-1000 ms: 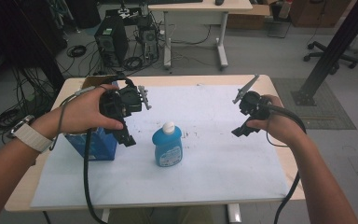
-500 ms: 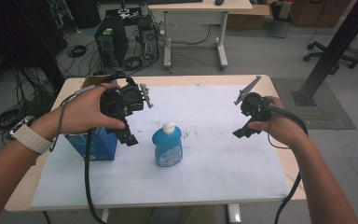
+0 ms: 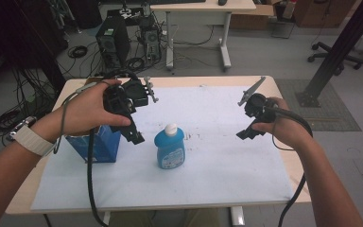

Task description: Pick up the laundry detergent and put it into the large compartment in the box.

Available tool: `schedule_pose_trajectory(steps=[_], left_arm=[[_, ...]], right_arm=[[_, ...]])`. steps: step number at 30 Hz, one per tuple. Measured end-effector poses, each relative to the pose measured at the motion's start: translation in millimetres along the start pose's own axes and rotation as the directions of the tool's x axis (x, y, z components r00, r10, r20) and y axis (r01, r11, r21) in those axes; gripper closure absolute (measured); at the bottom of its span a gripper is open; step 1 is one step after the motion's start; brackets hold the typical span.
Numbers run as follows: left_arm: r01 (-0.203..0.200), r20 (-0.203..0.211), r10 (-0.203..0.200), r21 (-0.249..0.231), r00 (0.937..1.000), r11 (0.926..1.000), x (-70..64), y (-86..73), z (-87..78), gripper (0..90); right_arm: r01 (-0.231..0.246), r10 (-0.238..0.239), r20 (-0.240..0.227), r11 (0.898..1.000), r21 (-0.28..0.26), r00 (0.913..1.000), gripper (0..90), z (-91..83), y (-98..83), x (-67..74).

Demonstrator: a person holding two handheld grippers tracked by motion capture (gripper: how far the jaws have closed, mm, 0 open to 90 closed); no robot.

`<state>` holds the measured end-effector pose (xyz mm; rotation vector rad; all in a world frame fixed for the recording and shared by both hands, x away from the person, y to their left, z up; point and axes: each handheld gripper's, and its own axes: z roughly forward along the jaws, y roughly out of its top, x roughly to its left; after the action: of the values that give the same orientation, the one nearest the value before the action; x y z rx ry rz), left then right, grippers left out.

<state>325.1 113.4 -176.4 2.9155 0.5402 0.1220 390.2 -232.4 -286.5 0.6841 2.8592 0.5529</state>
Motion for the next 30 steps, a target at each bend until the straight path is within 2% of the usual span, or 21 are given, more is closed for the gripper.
schedule_pose_trajectory(steps=[5, 14, 20, 30], left_arm=[[0.008, -0.004, -0.008, -0.011, 1.0, 0.9999, -1.2, 2.6, -3.5, 7.7], [0.062, 0.012, -0.062, -0.018, 0.998, 0.9979, -1.0, 10.2, -6.2, 7.7], [0.051, 0.008, -0.051, -0.01, 0.9987, 0.9986, -2.2, 15.8, -5.5, 7.7], [0.065, 0.015, -0.065, 0.009, 0.9977, 0.9978, -3.4, 28.8, 1.1, 7.9]], right_arm=[[0.003, -0.003, 0.001, 1.0, 0.001, 1.0, 9.6, 0.3, 0.9, 0.6], [0.005, -0.005, 0.0, 1.0, 0.001, 1.0, 9.6, 1.2, 1.9, 1.1], [0.008, -0.008, -0.002, 1.0, 0.001, 1.0, 9.6, 1.9, 2.2, 1.2], [0.008, -0.008, -0.003, 1.0, -0.002, 1.0, 9.6, 1.8, 2.8, 1.9]])
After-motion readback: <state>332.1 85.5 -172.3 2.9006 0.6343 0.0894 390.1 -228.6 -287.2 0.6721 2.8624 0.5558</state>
